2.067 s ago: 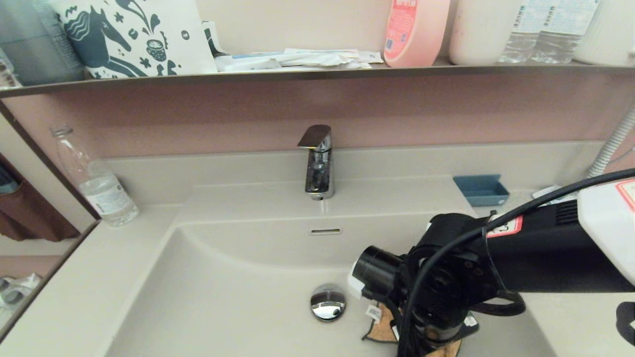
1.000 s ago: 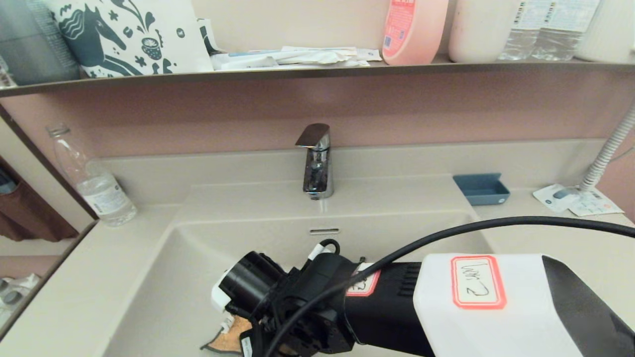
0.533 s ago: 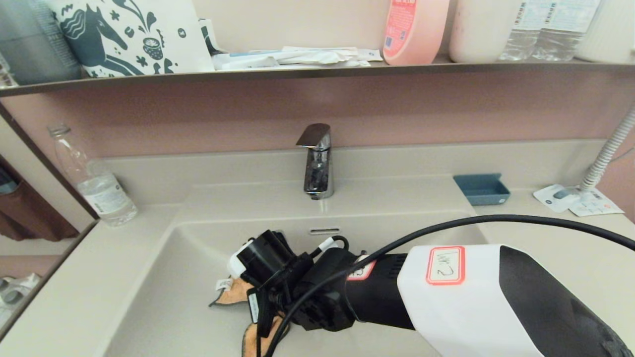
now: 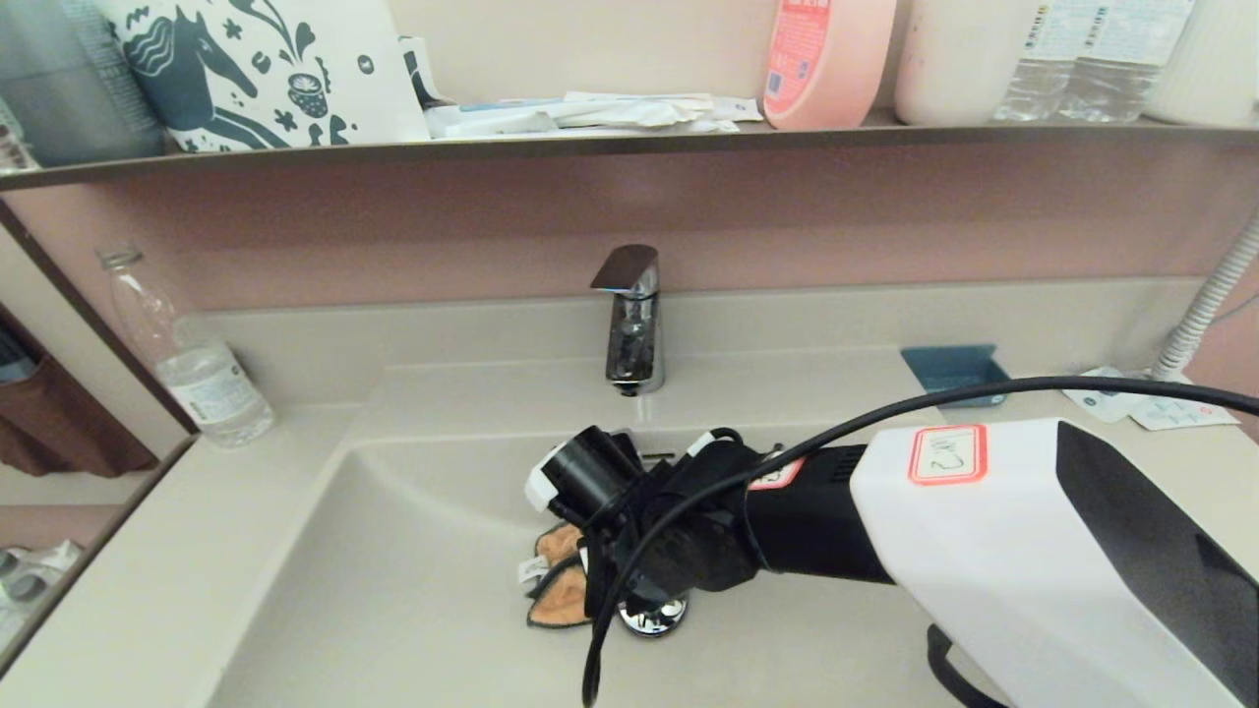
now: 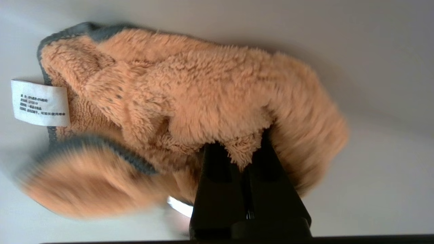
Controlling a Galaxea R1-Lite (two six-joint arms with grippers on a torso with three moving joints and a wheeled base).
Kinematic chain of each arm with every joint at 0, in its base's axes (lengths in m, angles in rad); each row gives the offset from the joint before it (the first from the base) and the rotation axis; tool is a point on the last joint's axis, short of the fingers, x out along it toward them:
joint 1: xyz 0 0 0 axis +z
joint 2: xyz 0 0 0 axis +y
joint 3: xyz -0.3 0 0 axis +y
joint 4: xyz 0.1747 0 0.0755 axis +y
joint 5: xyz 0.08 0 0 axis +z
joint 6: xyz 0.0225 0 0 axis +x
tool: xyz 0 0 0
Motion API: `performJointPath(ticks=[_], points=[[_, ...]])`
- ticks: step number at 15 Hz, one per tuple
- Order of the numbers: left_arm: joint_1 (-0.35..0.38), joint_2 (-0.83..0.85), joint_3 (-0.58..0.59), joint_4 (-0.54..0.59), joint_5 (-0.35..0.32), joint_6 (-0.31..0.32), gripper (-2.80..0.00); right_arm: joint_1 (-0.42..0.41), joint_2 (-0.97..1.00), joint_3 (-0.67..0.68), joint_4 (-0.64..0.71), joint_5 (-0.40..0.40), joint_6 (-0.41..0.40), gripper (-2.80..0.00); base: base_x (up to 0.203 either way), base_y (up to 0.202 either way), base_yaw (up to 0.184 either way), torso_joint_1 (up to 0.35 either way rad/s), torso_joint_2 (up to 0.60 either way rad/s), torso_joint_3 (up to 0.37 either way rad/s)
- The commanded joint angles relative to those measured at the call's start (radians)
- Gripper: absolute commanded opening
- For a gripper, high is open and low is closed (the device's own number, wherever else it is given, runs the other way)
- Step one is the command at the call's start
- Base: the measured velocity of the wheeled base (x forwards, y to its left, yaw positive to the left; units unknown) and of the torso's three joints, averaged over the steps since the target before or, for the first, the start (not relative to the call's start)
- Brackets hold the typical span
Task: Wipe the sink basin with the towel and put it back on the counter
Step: Wipe the sink
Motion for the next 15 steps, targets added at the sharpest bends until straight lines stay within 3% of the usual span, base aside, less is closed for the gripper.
performJointPath(ticks=[1,4,9,11,15], points=[[0.001,0.001,0.0,0.0,-0.001,0.0,-2.8,-0.022,-0.062,0.062,0.015,-0.011,-0.003,-2.8,0.0,0.0,0.0,0.0,0.0,0.0],[0.001,0.001,0.0,0.0,-0.001,0.0,-2.8,-0.075,-0.106,0.202,0.021,-0.093,-0.027,-2.8,0.0,0.0,0.0,0.0,0.0,0.0],[0.001,0.001,0.0,0.0,-0.001,0.0,-2.8,-0.106,-0.239,0.479,0.03,-0.11,-0.08,-2.8,0.0,0.0,0.0,0.0,0.0,0.0],[0.001,0.001,0.0,0.0,0.0,0.0,-2.8,-0.077,-0.271,0.565,0.078,-0.094,-0.099,-2.8,0.0,0.0,0.0,0.0,0.0,0.0],[0.001,0.001,0.0,0.0,-0.001,0.0,-2.8,0.018,-0.25,0.612,0.087,0.042,-0.066,-2.8,0.0,0.0,0.0,0.0,0.0,0.0]])
